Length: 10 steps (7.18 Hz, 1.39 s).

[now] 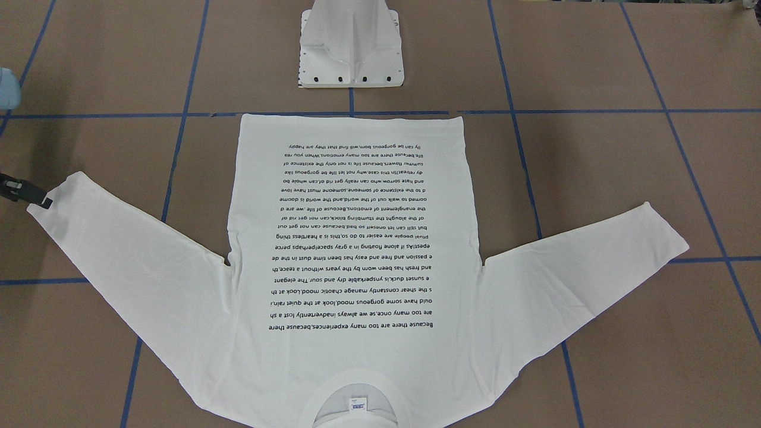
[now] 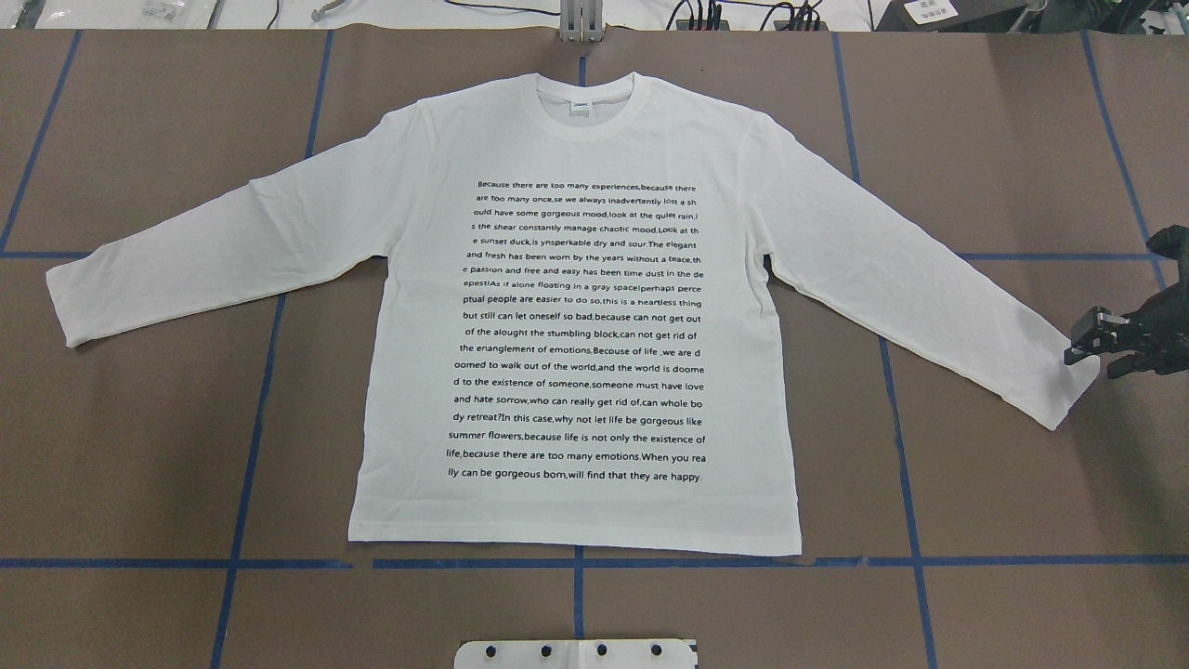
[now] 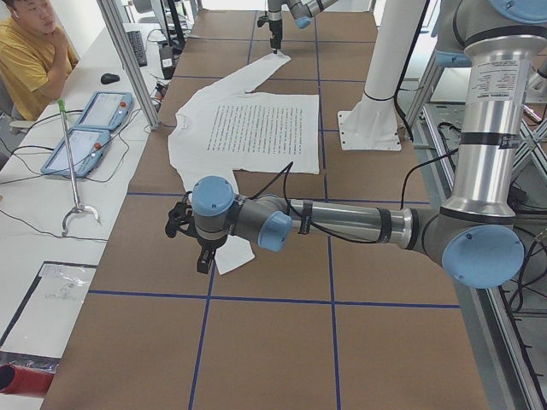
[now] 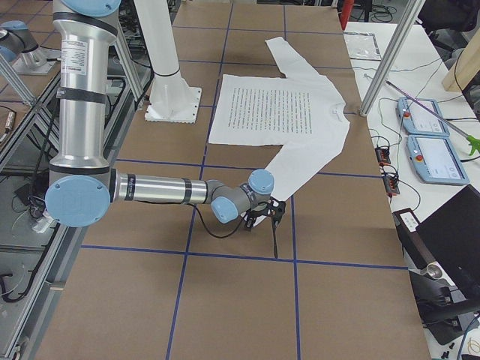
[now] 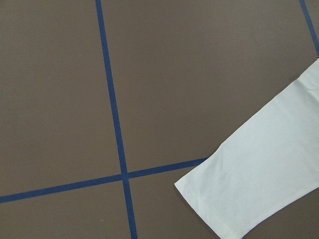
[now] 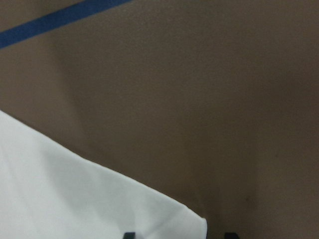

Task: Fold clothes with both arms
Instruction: 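Move the right gripper in toward the shirt's sleeve nearest it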

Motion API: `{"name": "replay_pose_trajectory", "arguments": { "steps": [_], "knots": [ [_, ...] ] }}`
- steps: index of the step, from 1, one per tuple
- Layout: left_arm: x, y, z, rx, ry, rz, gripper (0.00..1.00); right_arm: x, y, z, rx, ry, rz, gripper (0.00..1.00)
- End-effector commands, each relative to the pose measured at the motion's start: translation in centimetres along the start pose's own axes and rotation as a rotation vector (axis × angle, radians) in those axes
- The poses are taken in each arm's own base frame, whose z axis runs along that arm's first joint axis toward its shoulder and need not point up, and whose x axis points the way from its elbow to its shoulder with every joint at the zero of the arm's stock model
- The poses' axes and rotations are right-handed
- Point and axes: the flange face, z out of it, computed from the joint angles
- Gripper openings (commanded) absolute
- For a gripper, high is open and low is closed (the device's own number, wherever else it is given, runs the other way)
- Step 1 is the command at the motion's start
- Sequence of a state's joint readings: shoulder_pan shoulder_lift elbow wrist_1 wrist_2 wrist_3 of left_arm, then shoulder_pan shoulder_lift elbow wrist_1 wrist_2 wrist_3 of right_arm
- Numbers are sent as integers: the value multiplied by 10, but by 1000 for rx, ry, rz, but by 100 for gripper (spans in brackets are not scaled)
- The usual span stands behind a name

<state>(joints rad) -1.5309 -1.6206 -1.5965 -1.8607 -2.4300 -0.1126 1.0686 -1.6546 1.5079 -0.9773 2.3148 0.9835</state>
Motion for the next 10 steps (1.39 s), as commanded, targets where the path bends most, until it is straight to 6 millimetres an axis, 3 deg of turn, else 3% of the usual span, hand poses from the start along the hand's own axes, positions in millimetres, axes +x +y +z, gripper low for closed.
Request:
{"name": "replay_pose_trajectory", "arguments": {
  "steps": [1, 3, 5, 6, 7, 8, 9, 10],
  "knots": [
    [-2, 1, 0, 0, -5, 0, 100, -4, -1, 0, -1, -4, 4, 0],
    [0, 1, -1, 1, -6, 3, 100, -10, 1, -5, -11, -21, -2, 0],
    [2, 0, -2, 4, -6, 5, 100, -30, 11, -29, -32, -86, -24, 0],
    [3, 0, -3, 5, -6, 6, 100, -60, 19, -52, -17, -113, -18, 0],
    [3, 0, -3, 5, -4, 5, 100, -100, 25, -80, -10, -131, 22, 0],
    [3, 0, -3, 5, -3, 2, 100, -165, 18, -107, -10, -149, 73, 0],
    [4, -1, -3, 5, 5, -8, 100, -242, 15, -126, -26, -162, 133, 0],
    [9, -7, -5, 12, 7, 4, 99, -322, 26, -133, -45, -162, 177, 0]
  ]
}}
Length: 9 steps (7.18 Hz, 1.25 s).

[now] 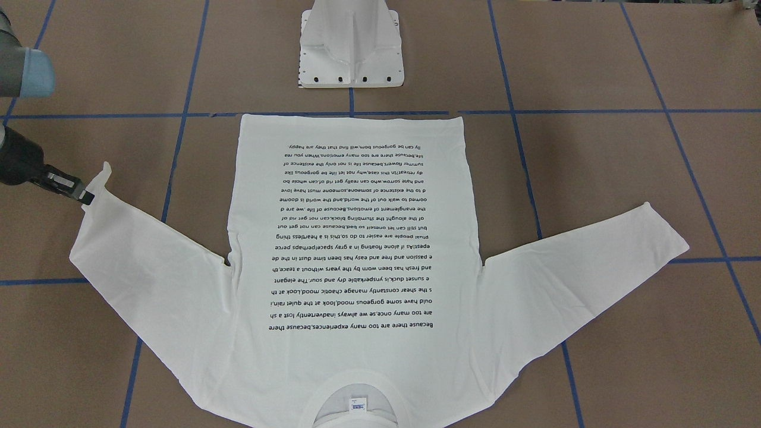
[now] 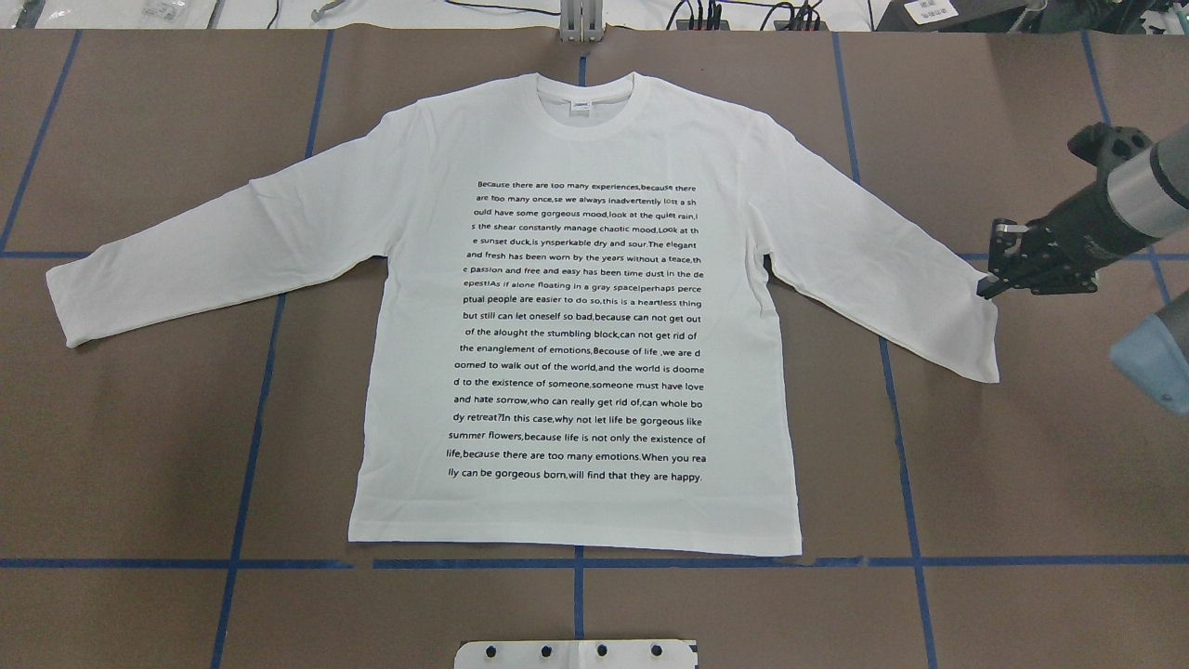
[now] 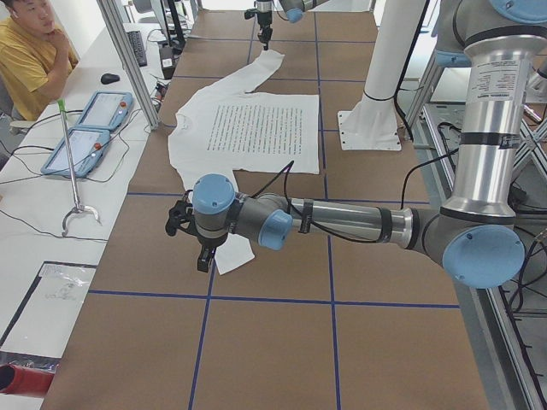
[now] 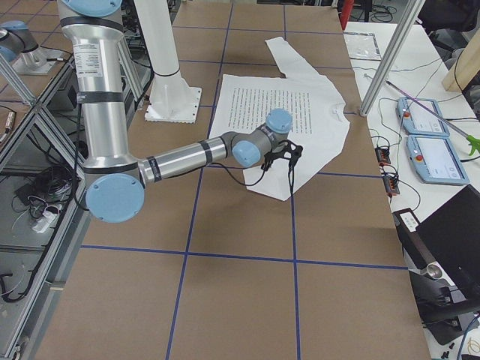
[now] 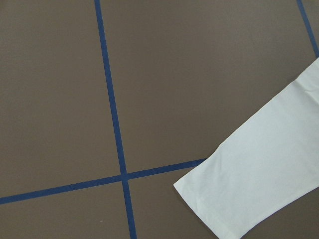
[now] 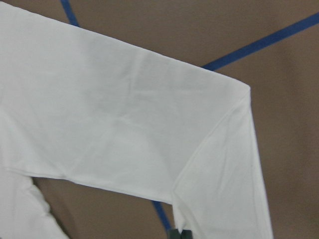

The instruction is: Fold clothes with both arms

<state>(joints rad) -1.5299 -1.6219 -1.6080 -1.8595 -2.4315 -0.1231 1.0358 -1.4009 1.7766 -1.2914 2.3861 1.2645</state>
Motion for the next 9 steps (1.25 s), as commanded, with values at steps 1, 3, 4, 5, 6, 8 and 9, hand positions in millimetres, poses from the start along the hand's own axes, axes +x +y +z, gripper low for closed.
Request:
{"name": "replay_pose_trajectory", "arguments": {
  "steps": [1, 3, 4, 5, 6, 8, 9],
  "knots": [
    [11, -7, 0, 14, 10, 31, 99, -172, 33, -3, 11, -13, 127, 0],
    [6, 8, 7, 6, 11, 29, 99, -351, 51, 25, 74, -71, 234, 0],
    [1, 16, 11, -4, 10, 18, 99, -448, 63, 40, 87, -97, 212, 0],
    [1, 17, 10, -5, 11, 16, 99, -502, 72, 40, 101, -159, 249, 0],
    [1, 18, 11, -6, 11, 15, 99, -517, 90, 49, 109, -217, 241, 0],
    [0, 19, 11, -6, 11, 16, 99, -553, 150, 95, 170, -267, 221, 0],
    [0, 19, 11, -11, 12, 8, 99, -554, 170, 114, 175, -275, 213, 0]
  ]
}}
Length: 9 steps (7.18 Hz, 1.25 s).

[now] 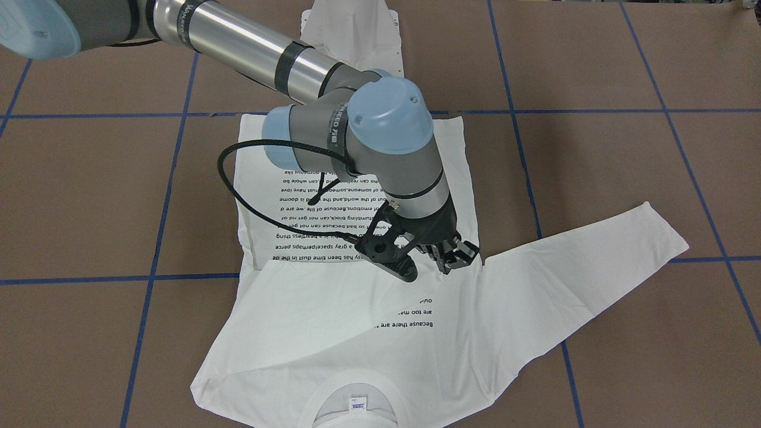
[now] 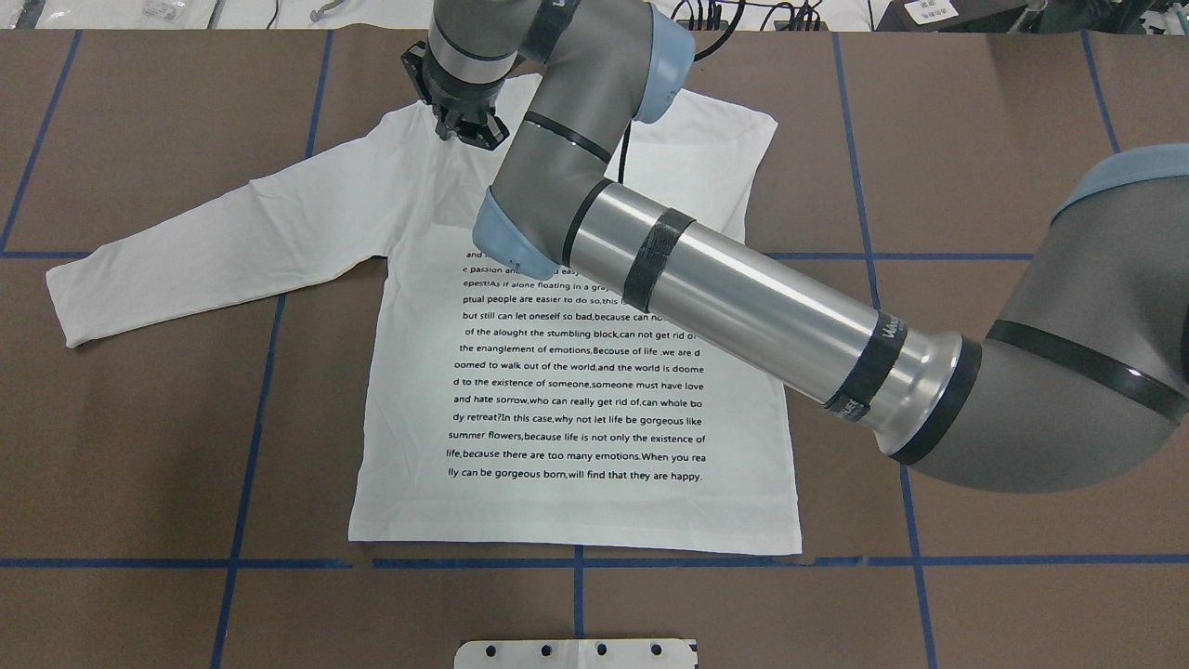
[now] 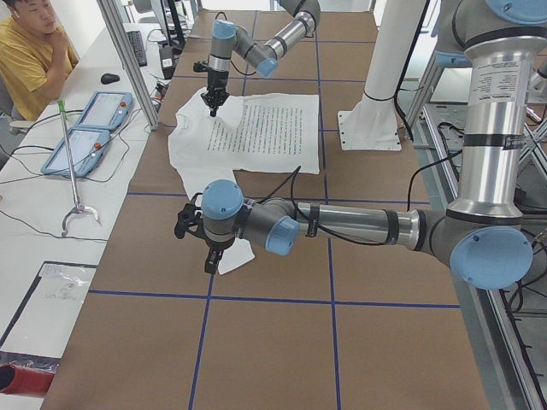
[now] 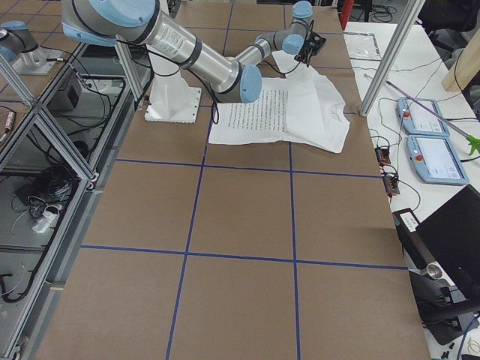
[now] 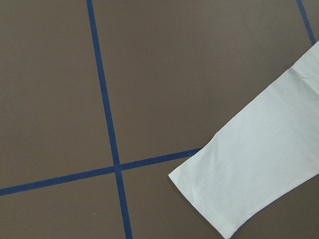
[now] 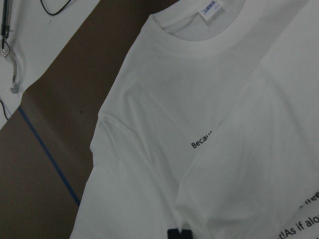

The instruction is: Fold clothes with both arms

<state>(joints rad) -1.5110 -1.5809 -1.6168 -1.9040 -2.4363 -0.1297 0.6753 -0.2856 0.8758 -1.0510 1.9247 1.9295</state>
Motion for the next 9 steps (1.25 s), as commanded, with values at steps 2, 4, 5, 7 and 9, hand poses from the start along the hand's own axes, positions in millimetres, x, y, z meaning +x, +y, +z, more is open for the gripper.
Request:
{"name": "replay_pose_trajectory", "arguments": {
  "steps": [2, 4, 5, 7, 9],
  "knots": [
    [0, -1, 0, -2, -1, -15, 99, 4, 51, 23, 19, -48, -15, 0],
    [8, -4, 7, -9, 4, -76, 99, 1, 62, 26, 41, -74, -25, 0],
    [12, -6, 9, -13, 7, -70, 99, 1, 60, 30, 53, -88, -7, 73],
    [17, -4, 24, -39, 10, -59, 99, -6, 71, 33, 86, -110, 24, 99],
    [21, -10, 66, -113, 15, -83, 99, -19, 76, 24, 84, -123, 28, 99]
  ]
}}
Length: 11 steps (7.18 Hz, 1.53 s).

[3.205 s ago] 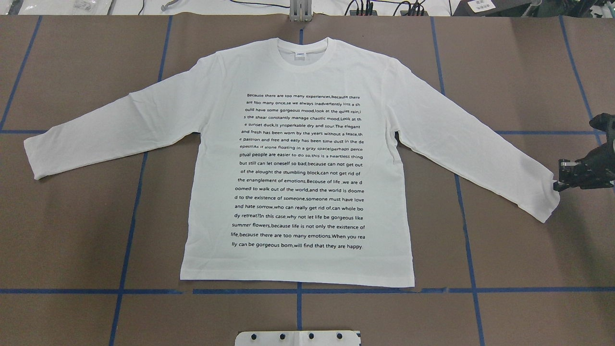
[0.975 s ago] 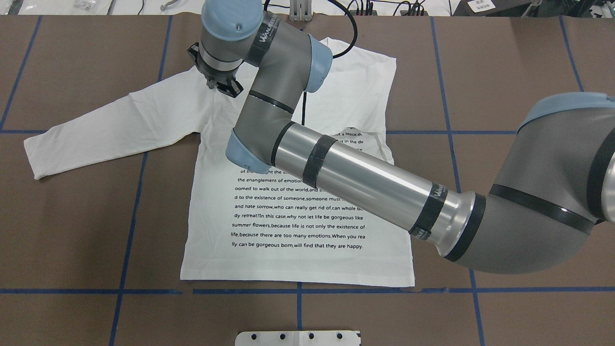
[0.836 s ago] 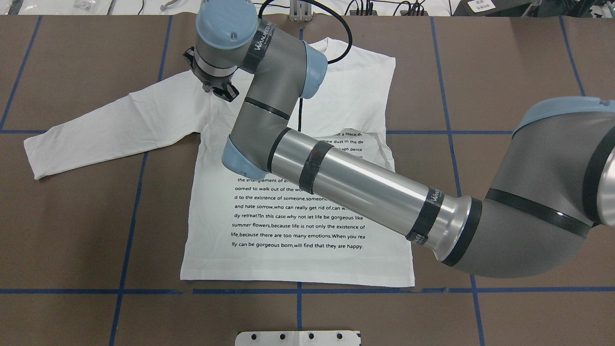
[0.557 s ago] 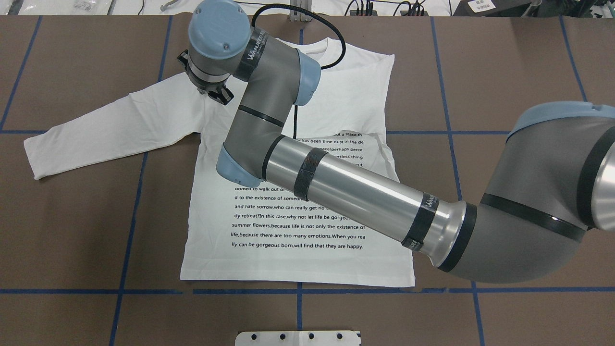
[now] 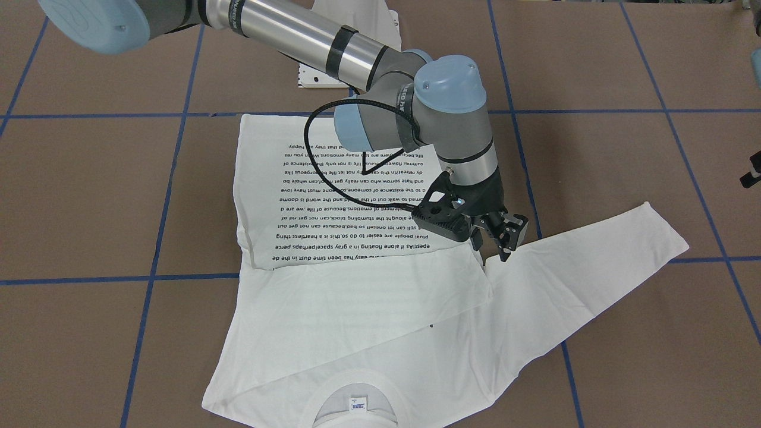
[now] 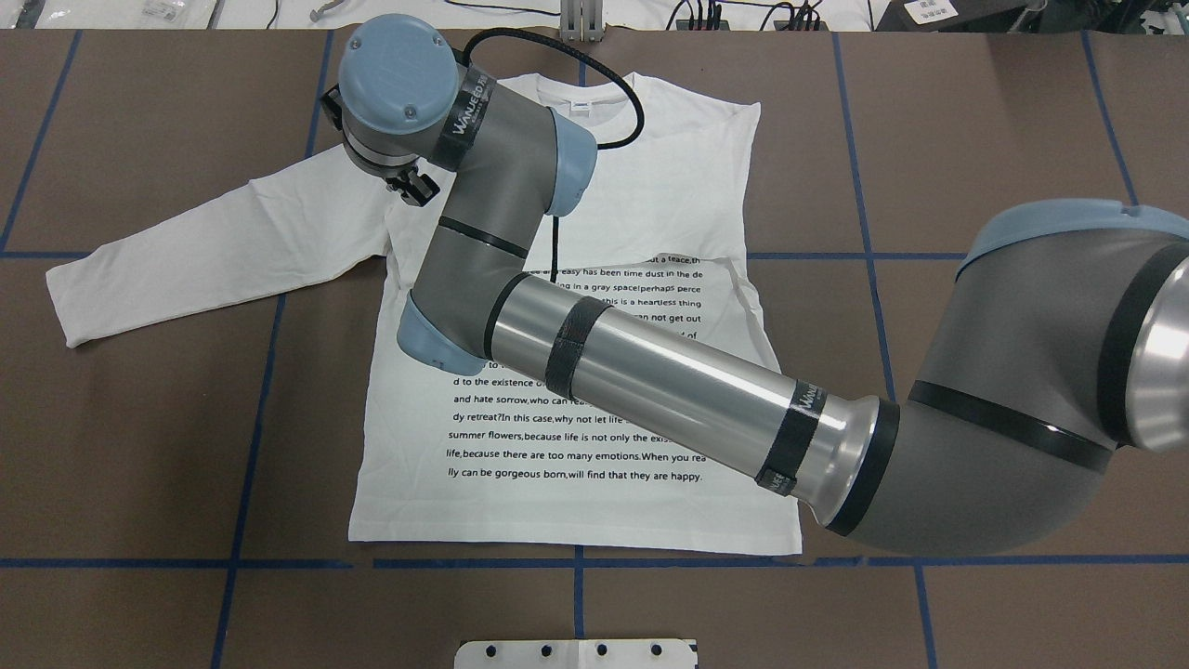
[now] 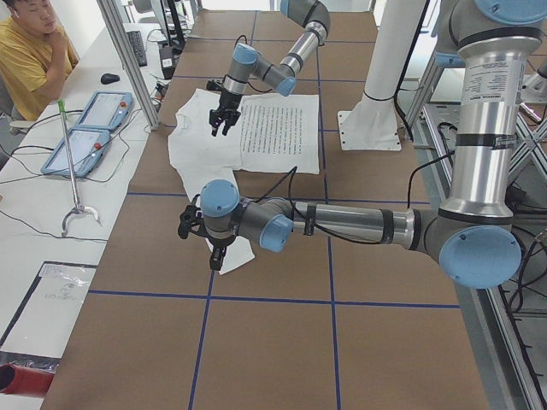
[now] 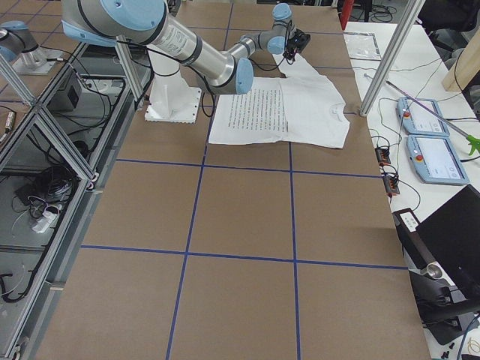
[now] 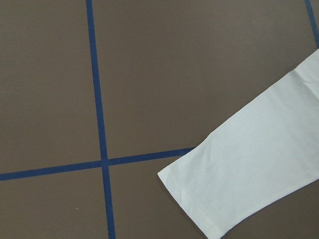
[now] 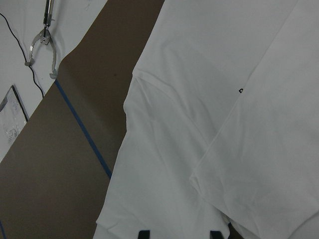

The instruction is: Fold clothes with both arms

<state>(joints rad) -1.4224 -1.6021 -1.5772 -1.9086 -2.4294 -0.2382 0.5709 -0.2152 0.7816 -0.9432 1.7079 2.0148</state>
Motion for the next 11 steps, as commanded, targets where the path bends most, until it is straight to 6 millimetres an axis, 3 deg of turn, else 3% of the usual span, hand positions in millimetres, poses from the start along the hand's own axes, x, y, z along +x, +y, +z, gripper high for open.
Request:
{"name": "replay_pose_trajectory", "arguments": {
  "steps": [1, 2, 3, 4, 6, 8, 11],
  "knots": [
    [12, -17, 51, -87, 2, -40, 99, -15, -11, -15, -2, -23, 14, 99],
    [12, -24, 81, -128, 1, -46, 94, -14, -29, -23, 0, -30, 22, 99],
    [4, -31, 102, -150, -2, -52, 88, 18, -56, -38, -20, -19, 26, 99],
    [-5, -32, 118, -165, -5, -55, 82, 39, -70, -42, -14, -8, 27, 99],
    [-8, -43, 153, -190, -1, -35, 79, 43, -72, -40, -11, -2, 25, 99],
    [8, -41, 171, -218, 6, -9, 78, 44, -73, -39, -11, -1, 25, 99],
    [6, -38, 175, -226, 3, -8, 71, 51, -76, -35, -6, 9, 28, 99]
  ]
}}
